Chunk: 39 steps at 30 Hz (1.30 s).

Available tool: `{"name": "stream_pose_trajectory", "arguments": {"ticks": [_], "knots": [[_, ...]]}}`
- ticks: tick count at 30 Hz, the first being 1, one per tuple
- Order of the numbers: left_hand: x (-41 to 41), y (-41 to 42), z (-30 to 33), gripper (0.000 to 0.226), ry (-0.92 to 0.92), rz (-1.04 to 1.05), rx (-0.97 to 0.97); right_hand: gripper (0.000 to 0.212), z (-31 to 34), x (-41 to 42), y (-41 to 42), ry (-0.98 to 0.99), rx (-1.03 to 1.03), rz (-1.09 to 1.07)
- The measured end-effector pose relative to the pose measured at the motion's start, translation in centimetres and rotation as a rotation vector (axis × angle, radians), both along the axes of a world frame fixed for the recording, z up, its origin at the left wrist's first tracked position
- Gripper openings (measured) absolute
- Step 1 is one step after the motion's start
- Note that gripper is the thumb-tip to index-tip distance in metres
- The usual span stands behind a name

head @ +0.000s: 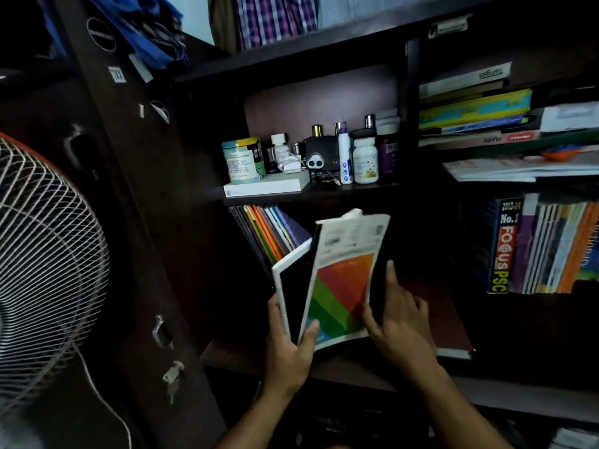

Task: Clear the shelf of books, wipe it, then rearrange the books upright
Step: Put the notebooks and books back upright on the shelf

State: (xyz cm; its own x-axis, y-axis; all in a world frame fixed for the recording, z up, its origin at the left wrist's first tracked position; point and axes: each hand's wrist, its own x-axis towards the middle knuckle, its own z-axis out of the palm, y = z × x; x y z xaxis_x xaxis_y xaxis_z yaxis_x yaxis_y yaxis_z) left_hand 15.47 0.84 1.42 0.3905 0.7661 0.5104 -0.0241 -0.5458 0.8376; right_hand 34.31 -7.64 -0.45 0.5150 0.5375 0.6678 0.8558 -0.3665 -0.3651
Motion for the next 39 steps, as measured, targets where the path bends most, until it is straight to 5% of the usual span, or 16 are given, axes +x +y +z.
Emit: {"name": "stream_pose_trajectory", "arguments": {"ticks": [3, 11, 18, 22, 25, 28, 31, 36, 39], "knots": [[-0.2, 1.5, -0.3, 0.067, 0.085, -0.182, -0.078, 0.094, 0.0, 0.2, 0.0, -0.025, -0.073, 0.046], [0.8, 1.2, -0.2, 0.046, -0.012, 0.131, -0.082, 0.094, 0.6, -0.2, -0.5, -0.014, -0.074, 0.116], [0.9, 5.0, -1.9, 0.088, -0.020, -0.028, -0.531, 0.087, 0.3, 0.2, -0.3, -0.013, -0.172, 0.139], [-0.2, 6.0, -2.1, 0.038, 0.147, 0.171, -0.332, 0.071, 0.0, 0.1, 0.0, -0.156, -0.238, 0.117], [-0.9, 6.1, -1.2, 0.058, 0.293, 0.311, -0.093, 0.062, -0.1, 0.1, 0.3, -0.223, -0.377, 0.110], [-1.7, 5.4, -1.1, 0.054, 0.207, 0.326, -0.027, 0.055, -0.2, 0.1, 0.3, -0.244, -0.454, 0.122], [-3.2, 5.7, -1.7, 0.034, 0.043, 0.369, -0.145, 0.051, -0.1, 0.0, 0.2, -0.238, -0.487, 0.121], [-5.1, 5.9, -2.4, 0.071, -0.089, 0.151, -0.520, 0.049, -0.1, -0.1, 0.3, -0.234, -0.501, 0.134], [-6.3, 6.7, -1.9, 0.056, -0.045, 0.232, -0.413, 0.060, 0.0, 0.1, 0.0, -0.247, -0.588, 0.157]]}}
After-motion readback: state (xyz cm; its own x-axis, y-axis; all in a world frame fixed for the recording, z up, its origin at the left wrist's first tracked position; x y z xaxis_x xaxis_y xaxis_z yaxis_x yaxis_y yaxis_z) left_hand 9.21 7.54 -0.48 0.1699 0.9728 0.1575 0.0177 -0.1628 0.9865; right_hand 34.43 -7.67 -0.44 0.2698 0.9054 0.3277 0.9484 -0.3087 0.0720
